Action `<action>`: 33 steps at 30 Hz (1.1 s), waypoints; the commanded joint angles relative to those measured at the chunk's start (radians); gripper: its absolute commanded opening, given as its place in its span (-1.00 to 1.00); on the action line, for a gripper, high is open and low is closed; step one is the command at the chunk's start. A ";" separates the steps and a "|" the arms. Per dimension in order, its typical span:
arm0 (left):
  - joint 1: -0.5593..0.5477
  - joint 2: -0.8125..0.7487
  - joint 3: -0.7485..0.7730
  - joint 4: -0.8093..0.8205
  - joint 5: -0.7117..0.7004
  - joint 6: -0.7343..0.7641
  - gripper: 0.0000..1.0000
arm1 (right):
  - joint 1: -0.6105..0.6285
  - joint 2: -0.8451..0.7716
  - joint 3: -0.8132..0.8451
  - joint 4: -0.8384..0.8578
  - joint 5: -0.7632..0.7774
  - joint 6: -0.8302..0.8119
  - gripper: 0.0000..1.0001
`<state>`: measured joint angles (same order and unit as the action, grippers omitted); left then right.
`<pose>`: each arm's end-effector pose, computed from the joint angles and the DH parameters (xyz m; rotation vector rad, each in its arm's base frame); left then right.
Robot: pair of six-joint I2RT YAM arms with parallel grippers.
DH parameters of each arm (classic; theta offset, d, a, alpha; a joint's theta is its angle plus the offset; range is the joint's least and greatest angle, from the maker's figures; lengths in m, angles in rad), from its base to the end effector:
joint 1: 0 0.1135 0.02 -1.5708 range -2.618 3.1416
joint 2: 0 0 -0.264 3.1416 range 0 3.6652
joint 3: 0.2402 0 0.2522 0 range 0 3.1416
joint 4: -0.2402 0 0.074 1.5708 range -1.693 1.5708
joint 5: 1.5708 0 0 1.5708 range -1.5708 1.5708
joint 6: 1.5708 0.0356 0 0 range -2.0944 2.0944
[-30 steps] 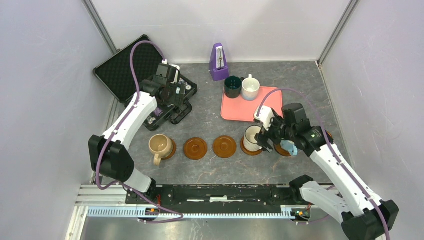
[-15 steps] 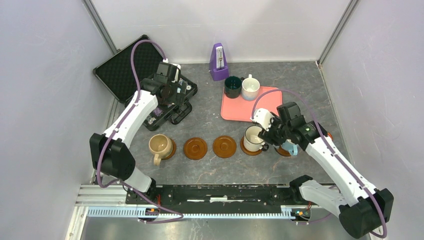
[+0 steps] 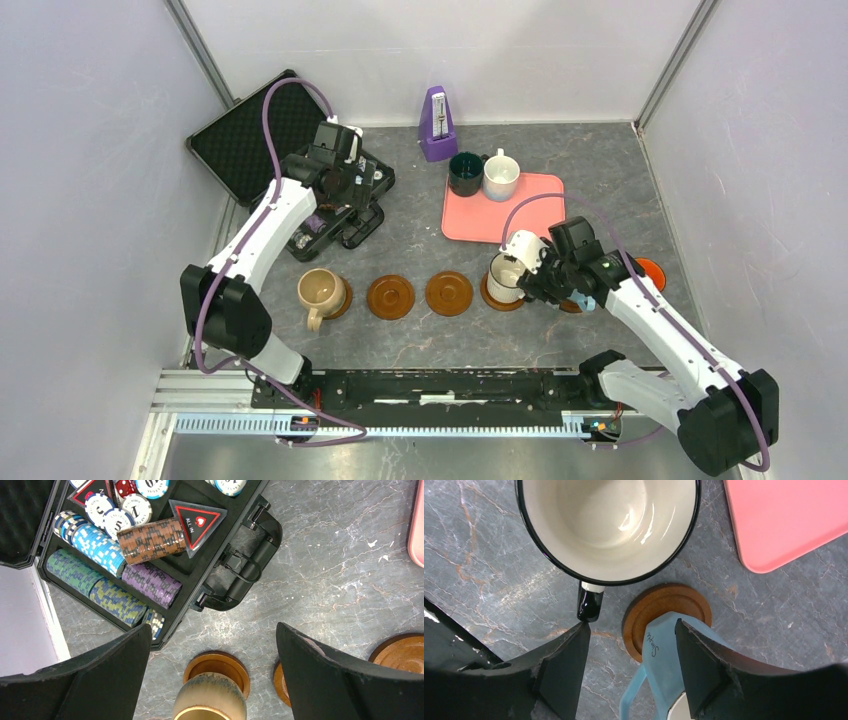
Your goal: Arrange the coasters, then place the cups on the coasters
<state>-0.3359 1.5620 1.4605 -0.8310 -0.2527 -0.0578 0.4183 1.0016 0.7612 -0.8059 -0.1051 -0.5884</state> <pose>0.3165 -0.1011 0.3252 0.2392 2.4558 0.1478 0.1673 0.0784 0.2411 -1.2910 2.2680 0.0773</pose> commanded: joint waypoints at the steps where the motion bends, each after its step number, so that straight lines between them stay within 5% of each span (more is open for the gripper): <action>1: 0.003 -0.001 0.033 0.003 0.010 -0.053 1.00 | -0.002 0.002 -0.006 0.043 -0.061 0.013 0.42; 15: 0.004 0.004 0.039 0.003 0.021 -0.030 1.00 | -0.018 -0.055 0.088 -0.078 -0.157 -0.111 0.40; 19: 0.004 -0.003 0.043 0.003 0.029 -0.031 1.00 | -0.023 -0.035 0.093 -0.064 -0.079 -0.102 0.32; 26: 0.004 0.001 0.048 0.003 0.030 -0.031 1.00 | -0.030 0.017 0.065 0.046 0.016 -0.079 -0.23; 33: 0.004 -0.003 0.039 0.003 0.031 -0.024 1.00 | -0.030 0.020 0.013 0.020 -0.122 -0.117 -0.40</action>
<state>-0.3359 1.5627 1.4620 -0.8322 -0.2325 -0.0578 0.3904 1.0222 0.8013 -0.7906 -0.1490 -0.6819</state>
